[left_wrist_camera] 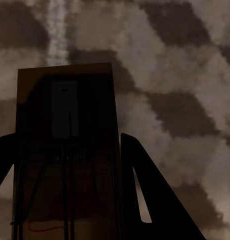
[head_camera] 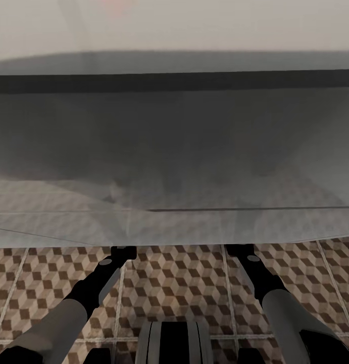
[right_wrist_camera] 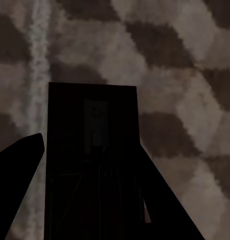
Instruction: Take the four mousetraps from the cabinet in the bathroom and place them on the bathroom floor. Make sure all four end up on the same floor surface, and ensure that at least two of them are either under or directly next to the same bathroom sink.
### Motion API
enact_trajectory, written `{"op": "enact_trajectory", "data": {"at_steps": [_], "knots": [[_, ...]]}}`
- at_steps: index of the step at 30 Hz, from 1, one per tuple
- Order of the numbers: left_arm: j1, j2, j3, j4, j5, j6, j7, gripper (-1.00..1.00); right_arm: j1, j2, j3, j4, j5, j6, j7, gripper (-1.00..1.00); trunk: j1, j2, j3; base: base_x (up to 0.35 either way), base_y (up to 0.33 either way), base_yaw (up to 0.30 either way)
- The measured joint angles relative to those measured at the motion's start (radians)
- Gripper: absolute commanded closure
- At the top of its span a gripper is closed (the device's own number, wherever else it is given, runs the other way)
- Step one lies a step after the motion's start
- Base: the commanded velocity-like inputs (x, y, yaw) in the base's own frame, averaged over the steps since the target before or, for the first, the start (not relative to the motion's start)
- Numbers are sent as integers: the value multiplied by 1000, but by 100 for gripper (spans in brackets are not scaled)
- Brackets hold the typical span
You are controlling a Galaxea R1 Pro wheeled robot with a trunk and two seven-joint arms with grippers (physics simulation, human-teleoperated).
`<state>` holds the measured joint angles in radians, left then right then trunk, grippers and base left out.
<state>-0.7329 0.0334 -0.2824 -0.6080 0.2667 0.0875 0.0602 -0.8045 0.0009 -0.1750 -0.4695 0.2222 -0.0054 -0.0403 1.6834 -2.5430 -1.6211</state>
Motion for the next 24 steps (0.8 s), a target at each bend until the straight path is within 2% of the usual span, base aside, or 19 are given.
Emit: {"op": "enact_trajectory", "data": {"at_steps": [24], "knots": [[0,-3,1,-7,3,-1,1,100,0,0,-1,5,-4,1,-1,100,0,0,0,0,0,0]]}}
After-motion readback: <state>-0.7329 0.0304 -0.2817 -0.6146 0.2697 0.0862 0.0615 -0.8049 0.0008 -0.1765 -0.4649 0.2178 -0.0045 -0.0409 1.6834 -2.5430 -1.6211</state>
